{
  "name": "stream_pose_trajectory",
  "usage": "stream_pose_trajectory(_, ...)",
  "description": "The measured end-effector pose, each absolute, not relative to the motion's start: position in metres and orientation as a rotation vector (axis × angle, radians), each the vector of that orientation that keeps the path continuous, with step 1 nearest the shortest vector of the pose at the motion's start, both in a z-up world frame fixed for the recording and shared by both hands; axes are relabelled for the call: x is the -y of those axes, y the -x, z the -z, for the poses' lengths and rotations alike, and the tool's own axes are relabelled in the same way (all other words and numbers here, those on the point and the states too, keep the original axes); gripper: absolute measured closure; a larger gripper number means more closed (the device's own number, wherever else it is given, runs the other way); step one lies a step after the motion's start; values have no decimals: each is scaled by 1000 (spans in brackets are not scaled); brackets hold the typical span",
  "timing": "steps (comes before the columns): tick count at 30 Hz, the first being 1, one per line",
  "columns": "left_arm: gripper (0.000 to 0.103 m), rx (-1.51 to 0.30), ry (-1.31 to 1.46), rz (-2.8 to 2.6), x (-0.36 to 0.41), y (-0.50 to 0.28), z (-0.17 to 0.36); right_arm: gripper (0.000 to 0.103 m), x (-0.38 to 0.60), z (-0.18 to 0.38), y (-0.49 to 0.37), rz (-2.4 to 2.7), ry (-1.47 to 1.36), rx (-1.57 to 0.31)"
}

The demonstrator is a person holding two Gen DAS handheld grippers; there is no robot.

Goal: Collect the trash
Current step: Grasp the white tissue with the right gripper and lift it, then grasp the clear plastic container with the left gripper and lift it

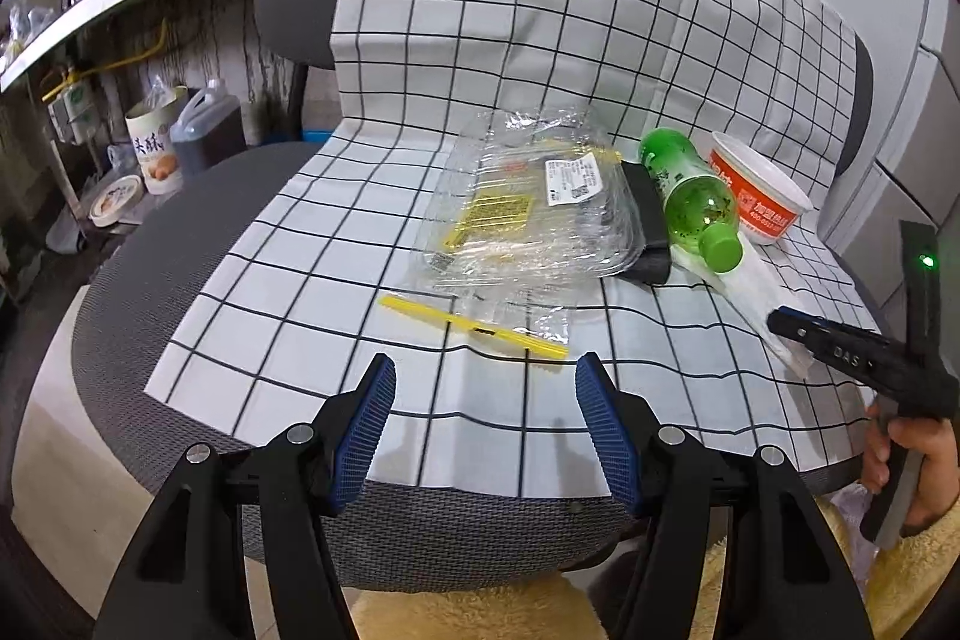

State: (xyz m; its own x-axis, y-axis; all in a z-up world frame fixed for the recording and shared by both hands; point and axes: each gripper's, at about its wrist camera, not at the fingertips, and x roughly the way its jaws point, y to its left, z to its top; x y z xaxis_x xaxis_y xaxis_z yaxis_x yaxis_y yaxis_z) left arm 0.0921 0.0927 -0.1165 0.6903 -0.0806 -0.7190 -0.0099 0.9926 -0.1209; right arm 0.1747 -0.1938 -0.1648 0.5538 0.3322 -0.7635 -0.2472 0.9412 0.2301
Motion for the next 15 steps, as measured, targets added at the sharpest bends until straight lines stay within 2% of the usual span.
stream_pose_trajectory(10, 40, -763, 104, 14, -101, -122, 94, 100, 230, 106, -106, -154, 3, -742)
stream_pose_trajectory(12, 45, -766, 104, 1, -111, -139, 95, 100, 239, 98, -95, -154, -16, -722)
stream_pose_trajectory(13, 53, -778, 111, 6, -115, -149, 98, 100, 241, 96, -90, -151, -21, -713)
stream_pose_trajectory(15, 64, -804, 116, 17, -121, -167, 105, 100, 242, 92, -82, -145, -13, -698)
